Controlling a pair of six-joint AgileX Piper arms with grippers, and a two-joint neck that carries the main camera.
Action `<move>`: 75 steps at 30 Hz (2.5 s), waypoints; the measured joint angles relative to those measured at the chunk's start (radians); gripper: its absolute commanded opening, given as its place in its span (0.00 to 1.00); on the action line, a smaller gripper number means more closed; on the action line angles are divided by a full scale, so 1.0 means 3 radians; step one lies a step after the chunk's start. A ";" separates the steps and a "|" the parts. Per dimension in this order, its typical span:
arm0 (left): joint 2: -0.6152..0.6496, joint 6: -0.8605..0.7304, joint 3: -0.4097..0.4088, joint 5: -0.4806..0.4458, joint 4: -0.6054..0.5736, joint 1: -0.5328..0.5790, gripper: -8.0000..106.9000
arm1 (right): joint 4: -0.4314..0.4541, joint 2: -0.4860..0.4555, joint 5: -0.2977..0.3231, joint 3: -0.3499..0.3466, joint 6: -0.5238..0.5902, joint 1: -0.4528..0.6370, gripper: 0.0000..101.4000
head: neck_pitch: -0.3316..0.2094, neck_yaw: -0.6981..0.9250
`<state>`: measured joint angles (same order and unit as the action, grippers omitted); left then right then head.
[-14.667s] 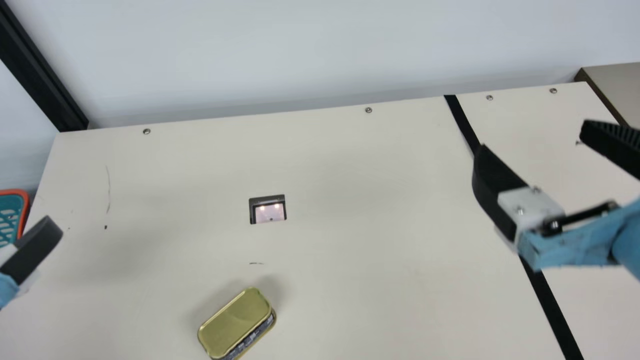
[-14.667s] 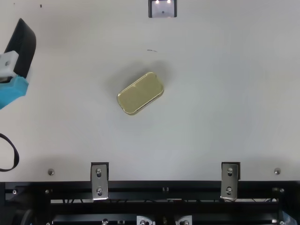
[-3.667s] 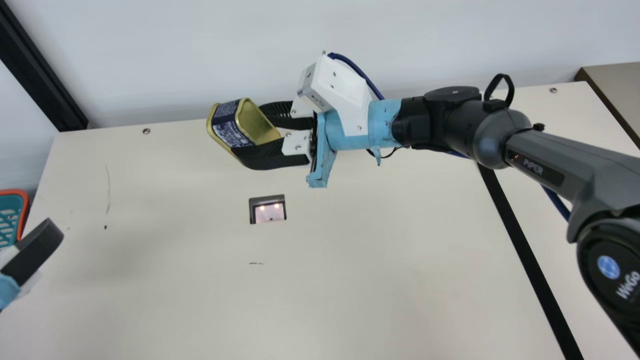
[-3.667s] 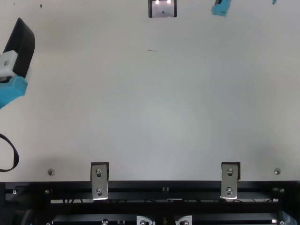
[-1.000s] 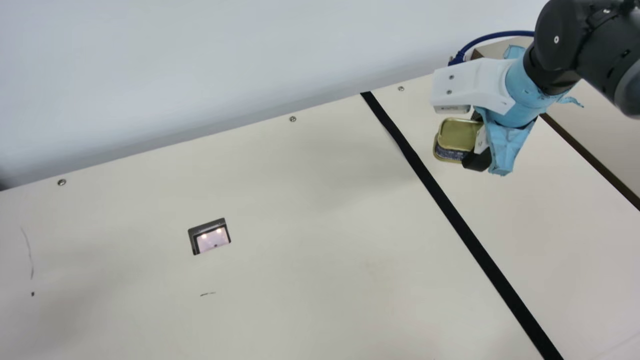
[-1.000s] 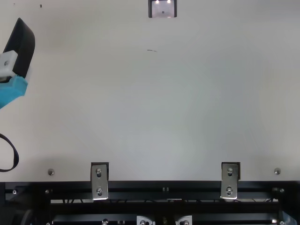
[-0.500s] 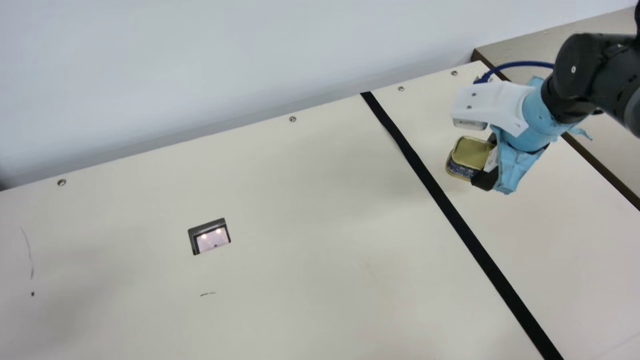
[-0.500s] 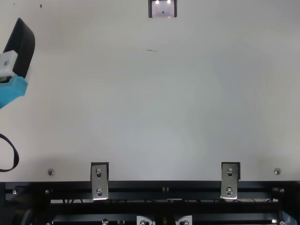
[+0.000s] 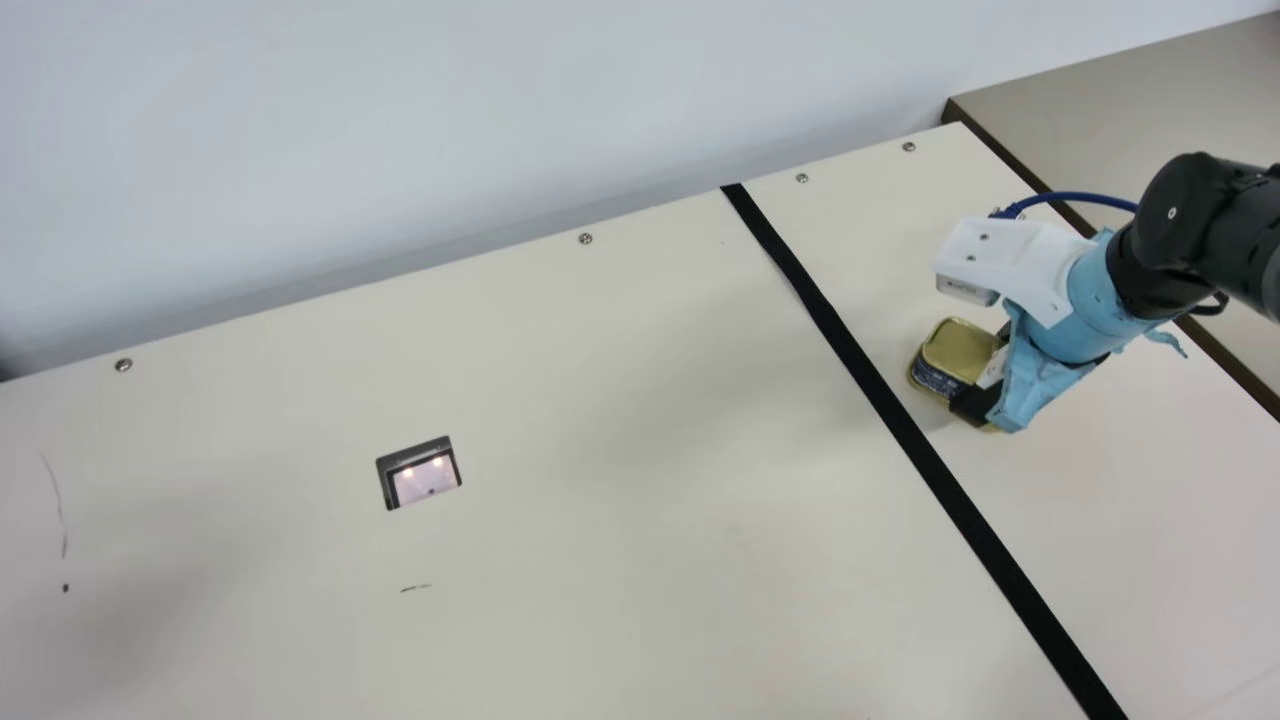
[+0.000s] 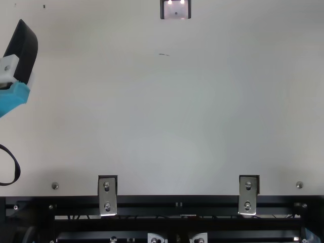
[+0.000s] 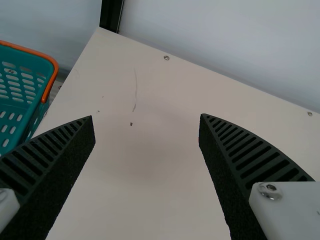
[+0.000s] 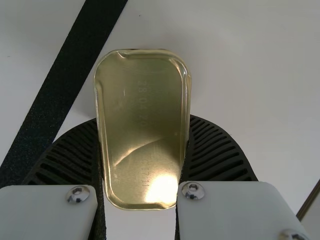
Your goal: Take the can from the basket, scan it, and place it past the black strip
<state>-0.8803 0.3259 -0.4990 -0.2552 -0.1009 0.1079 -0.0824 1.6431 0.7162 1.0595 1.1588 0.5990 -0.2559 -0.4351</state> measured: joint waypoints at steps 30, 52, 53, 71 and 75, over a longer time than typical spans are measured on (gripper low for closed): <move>0.0000 0.0000 0.0000 0.0000 0.0000 0.0000 0.85 | -0.1512 -0.0503 0.0017 0.0489 0.0425 -0.0713 1.00 | 0.0017 0.0000; 0.0000 0.0000 0.0000 0.0000 0.0000 0.0000 0.85 | -0.2117 -0.0171 -0.0353 0.1061 0.0299 -0.1816 1.00 | -0.0017 0.1280; 0.0000 0.0000 0.0000 0.0000 0.0000 0.0000 0.85 | -0.2128 -0.0171 -0.0353 0.1061 0.0307 -0.1822 1.00 | -0.0017 0.1365; 0.0000 0.0000 0.0000 0.0000 0.0000 0.0000 0.85 | -0.2099 -0.0364 -0.0356 0.0855 0.0290 -0.1794 1.00 | 0.0290 0.1757; 0.0000 0.0000 0.0000 0.0000 0.0000 0.0000 0.85 | -0.2099 -0.0364 -0.0352 0.0855 0.0290 -0.1794 1.00 | 0.0290 0.1757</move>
<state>-0.8803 0.3259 -0.4990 -0.2552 -0.1009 0.1079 -0.7120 1.5339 0.6106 1.3159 1.2458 0.0607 -0.1689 0.0921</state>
